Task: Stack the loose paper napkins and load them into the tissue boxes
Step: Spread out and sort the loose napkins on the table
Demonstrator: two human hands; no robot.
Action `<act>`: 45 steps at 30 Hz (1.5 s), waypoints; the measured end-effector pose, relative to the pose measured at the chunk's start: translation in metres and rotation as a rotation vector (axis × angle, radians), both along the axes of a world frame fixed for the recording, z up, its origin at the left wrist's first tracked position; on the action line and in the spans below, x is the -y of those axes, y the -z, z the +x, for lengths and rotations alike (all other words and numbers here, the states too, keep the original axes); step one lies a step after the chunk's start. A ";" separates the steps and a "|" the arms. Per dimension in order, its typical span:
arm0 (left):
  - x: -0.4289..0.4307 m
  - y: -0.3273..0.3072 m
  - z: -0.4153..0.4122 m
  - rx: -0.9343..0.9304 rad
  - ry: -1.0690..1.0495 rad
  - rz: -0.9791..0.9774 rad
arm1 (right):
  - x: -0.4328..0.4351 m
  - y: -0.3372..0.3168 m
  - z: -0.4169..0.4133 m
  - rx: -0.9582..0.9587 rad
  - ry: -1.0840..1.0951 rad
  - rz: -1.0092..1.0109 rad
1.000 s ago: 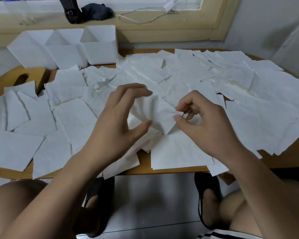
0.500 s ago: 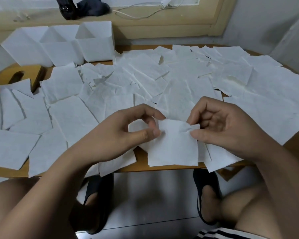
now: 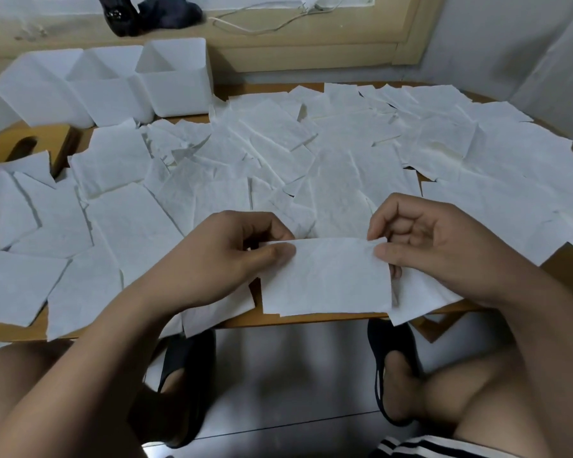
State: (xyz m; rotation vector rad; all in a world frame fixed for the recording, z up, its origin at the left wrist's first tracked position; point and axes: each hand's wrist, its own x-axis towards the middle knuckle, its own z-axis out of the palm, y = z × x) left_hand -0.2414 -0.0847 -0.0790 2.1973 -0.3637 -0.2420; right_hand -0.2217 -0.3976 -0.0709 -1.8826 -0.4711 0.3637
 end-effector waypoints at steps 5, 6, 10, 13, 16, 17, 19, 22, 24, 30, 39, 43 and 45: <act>0.007 0.007 0.002 -0.024 -0.078 0.026 | 0.002 0.006 0.005 -0.016 0.100 -0.115; 0.009 0.007 0.002 -0.025 -0.095 0.033 | 0.003 0.007 0.005 -0.013 0.112 -0.139; 0.013 0.009 0.003 -0.032 -0.144 0.066 | 0.002 0.012 0.006 0.002 0.137 -0.231; 0.015 0.012 0.003 -0.006 -0.148 0.118 | 0.000 0.015 0.008 0.005 0.168 -0.301; 0.016 0.013 0.003 -0.006 -0.152 0.151 | -0.002 0.019 0.009 0.015 0.187 -0.361; 0.016 0.013 0.004 -0.001 -0.154 0.166 | -0.003 0.021 0.008 0.028 0.189 -0.386; 0.017 0.014 0.004 0.011 -0.163 0.190 | -0.004 0.024 0.008 0.056 0.203 -0.401; 0.020 0.015 0.004 0.009 -0.170 0.213 | -0.005 0.027 0.008 0.101 0.229 -0.411; 0.021 0.015 0.004 0.014 -0.174 0.224 | -0.006 0.028 0.008 0.122 0.233 -0.429; 0.022 0.015 0.003 0.079 -0.197 0.248 | -0.003 0.028 0.014 0.247 0.401 -0.494; 0.022 0.017 0.001 0.125 -0.208 0.240 | 0.004 0.044 0.047 0.442 0.508 -0.700; 0.023 0.016 -0.002 0.149 -0.207 0.230 | -0.003 0.048 0.048 0.474 0.522 -0.709; 0.024 0.014 -0.003 0.158 -0.207 0.222 | -0.007 0.049 0.047 0.496 0.518 -0.726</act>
